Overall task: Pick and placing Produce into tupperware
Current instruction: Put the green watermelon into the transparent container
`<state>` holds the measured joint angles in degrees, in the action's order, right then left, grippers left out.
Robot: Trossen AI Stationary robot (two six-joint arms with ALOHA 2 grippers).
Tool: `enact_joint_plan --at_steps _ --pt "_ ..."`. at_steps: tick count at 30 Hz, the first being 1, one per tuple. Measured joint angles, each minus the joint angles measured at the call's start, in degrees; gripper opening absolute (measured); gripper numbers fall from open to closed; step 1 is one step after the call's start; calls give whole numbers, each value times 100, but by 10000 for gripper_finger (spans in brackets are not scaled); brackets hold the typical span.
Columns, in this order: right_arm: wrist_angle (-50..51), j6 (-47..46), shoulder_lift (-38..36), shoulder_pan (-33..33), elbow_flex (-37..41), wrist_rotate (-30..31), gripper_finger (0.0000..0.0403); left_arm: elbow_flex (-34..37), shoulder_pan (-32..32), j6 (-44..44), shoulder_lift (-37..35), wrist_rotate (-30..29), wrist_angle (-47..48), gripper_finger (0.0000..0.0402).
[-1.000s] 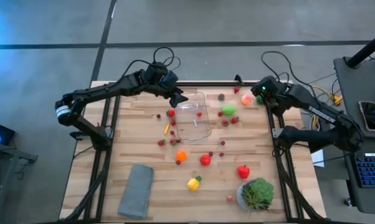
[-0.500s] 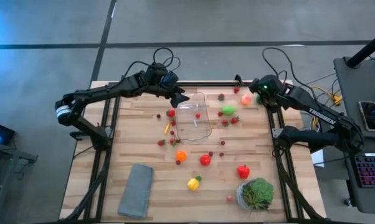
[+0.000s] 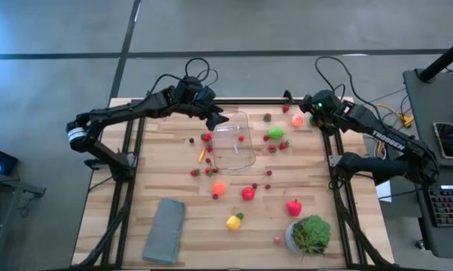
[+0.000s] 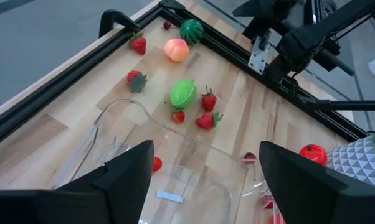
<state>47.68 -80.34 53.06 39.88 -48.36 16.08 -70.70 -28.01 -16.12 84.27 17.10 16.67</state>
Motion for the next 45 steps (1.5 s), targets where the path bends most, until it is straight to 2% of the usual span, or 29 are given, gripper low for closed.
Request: enact_joint_plan --at_steps 7,10,14,16,18,22,27,30,33,35,38,45 --pt "-13 267 5 0 0 -208 361 0 2 0 2 0 2 277" --pt "-13 1044 68 0 4 -612 361 0 0 0 2 -2 2 277" --pt "2 2246 275 -55 -121 -1554 361 0 2 0 4 -2 4 277" --pt "8 2889 452 -201 -357 -1741 361 0 0 0 5 -2 4 277" --pt "274 3392 730 -273 -733 -1627 361 0 0 2 7 0 4 277" --pt "1401 4417 1499 -249 -1767 -841 361 0 2 2 7 -1 2 277" --pt "3089 5530 2839 -233 -3190 -201 361 0 2 2 7 0 -1 277" --pt "4124 6132 3673 -87 -3789 259 361 0 2 6 7 0 -25 277" --pt "4196 6779 4190 78 -3941 323 361 4 2 44 7 -2 -104 277" --pt "4237 7053 4424 205 -3939 65 361 5 0 44 7 -2 -111 277" --pt "4219 7285 4710 454 -3840 -61 361 9 2 44 9 -2 -109 277" --pt "4223 7492 5168 1061 -3761 88 361 9 -2 39 9 -2 -113 277"
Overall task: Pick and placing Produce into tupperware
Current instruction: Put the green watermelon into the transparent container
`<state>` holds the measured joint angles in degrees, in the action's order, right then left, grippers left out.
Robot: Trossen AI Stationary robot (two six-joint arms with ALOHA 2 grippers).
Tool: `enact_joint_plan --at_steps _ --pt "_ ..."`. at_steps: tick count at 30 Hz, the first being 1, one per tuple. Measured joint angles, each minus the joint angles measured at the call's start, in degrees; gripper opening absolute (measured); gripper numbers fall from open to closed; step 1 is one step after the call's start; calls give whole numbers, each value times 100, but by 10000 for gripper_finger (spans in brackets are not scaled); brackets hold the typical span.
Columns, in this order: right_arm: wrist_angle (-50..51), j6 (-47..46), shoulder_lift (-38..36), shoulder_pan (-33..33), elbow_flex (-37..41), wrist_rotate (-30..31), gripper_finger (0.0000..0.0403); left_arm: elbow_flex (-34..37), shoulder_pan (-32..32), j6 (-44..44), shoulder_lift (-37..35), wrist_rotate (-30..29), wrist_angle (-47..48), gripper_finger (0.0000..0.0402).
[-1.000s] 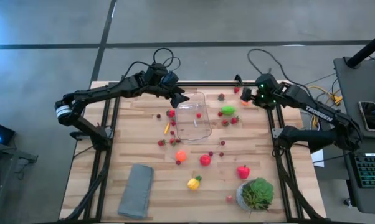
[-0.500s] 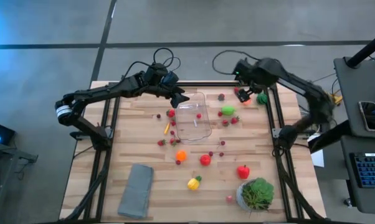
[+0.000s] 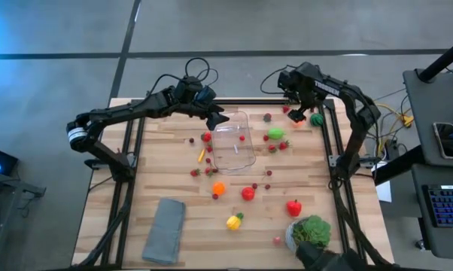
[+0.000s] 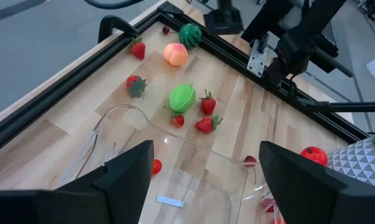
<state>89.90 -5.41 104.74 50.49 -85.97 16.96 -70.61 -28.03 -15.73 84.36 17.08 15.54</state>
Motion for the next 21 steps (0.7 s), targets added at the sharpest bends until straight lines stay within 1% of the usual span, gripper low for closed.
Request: enact_joint_plan --at_steps 6,11,14,15,16,19,21 --pt "12 250 217 398 173 48 361 0 -12 0 0 -19 -3 277" --pt "-5 210 333 404 240 -163 361 0 -13 -2 0 -52 -7 277" --pt "15 -200 402 445 352 -652 361 0 -13 -2 0 -52 -7 277" --pt "9 -376 432 466 408 -689 361 0 -13 -2 0 -50 -7 277" --pt "19 -584 467 470 455 -610 361 0 -13 -4 0 -50 -7 277" --pt "-26 -1363 448 564 527 -35 360 0 -13 -16 0 -50 -6 277" --pt "-275 -1814 375 604 501 -2 360 0 -13 -17 0 -50 -7 277"
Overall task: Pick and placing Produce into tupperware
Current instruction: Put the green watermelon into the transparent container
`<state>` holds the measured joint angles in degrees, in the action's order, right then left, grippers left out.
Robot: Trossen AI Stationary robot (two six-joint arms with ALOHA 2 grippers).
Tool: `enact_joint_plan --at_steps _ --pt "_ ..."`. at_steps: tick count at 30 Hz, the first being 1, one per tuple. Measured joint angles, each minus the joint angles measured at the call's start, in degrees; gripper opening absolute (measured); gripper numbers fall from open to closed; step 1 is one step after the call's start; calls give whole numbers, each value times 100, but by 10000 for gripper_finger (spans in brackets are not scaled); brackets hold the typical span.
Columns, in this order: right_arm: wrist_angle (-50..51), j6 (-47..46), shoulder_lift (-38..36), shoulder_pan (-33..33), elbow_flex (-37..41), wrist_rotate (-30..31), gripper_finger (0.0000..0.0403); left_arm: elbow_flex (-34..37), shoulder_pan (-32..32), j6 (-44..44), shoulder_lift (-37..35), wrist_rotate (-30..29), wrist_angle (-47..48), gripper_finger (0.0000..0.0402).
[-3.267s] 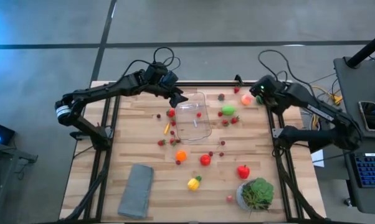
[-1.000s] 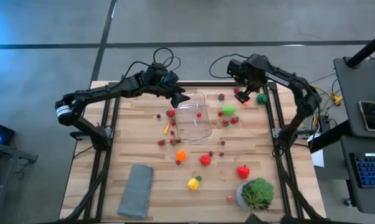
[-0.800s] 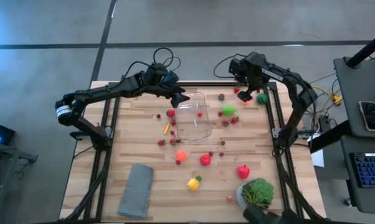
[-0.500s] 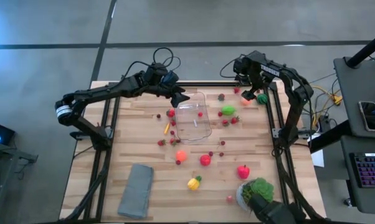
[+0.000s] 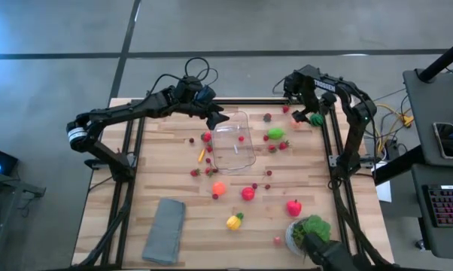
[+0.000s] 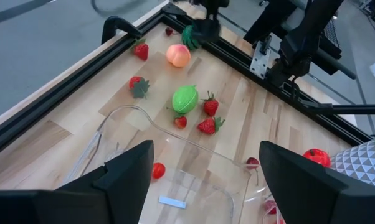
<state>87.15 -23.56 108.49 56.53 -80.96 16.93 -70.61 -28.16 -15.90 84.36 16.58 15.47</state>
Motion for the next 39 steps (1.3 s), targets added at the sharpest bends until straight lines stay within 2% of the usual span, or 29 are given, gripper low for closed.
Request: enact_joint_plan --at_steps 3,6,13,18,23,29,35,39 --pt "-130 -749 -7 58 -17 -655 360 0 1 0 0 2 2 277" --pt "-268 -1031 -7 78 62 -946 360 0 0 -5 0 2 2 277" --pt "-199 -1294 -188 209 209 -1127 361 0 0 -17 0 5 6 277" --pt "-112 -1526 -838 123 212 -1176 361 0 0 31 0 3 6 277" --pt "-602 -2433 -1852 -31 366 -1061 361 0 0 318 0 -41 2 277" --pt "-1455 -3601 -3145 -307 1317 -794 361 0 0 326 0 -59 -48 277" --pt "-2167 -5757 -4088 -306 2687 -734 361 0 0 330 0 -59 -163 277" --pt "-2752 -6980 -4447 -306 3344 -366 361 0 0 339 0 -59 -157 277"
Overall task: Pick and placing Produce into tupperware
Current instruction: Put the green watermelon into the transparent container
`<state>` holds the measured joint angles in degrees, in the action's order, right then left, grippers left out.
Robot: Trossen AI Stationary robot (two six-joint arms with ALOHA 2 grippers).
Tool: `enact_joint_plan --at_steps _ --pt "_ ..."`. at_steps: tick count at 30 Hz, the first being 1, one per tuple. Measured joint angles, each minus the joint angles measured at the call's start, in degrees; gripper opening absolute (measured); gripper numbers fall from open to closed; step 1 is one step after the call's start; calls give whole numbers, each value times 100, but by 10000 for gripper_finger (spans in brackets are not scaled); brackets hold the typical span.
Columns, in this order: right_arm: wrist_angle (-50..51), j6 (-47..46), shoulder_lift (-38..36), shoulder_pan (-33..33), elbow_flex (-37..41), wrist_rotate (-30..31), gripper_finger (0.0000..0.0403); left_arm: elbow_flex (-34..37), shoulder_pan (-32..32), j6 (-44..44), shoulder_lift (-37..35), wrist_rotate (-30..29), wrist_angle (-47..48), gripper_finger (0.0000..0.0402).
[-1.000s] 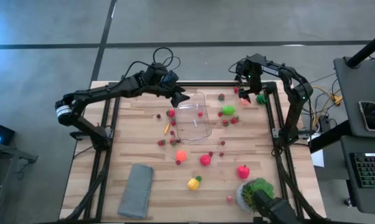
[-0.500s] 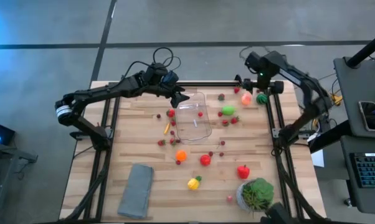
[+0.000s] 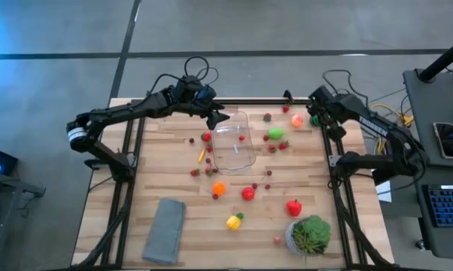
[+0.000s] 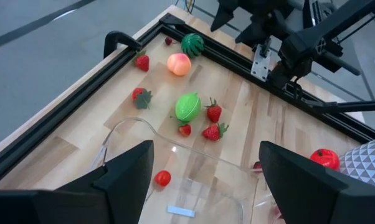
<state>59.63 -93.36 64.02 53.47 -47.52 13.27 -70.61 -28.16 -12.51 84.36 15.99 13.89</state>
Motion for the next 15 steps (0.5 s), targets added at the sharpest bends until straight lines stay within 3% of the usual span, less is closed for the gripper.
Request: enact_joint_plan --at_steps 15 --pt "-926 -2998 312 59 696 624 361 0 -60 393 0 0 3 277"
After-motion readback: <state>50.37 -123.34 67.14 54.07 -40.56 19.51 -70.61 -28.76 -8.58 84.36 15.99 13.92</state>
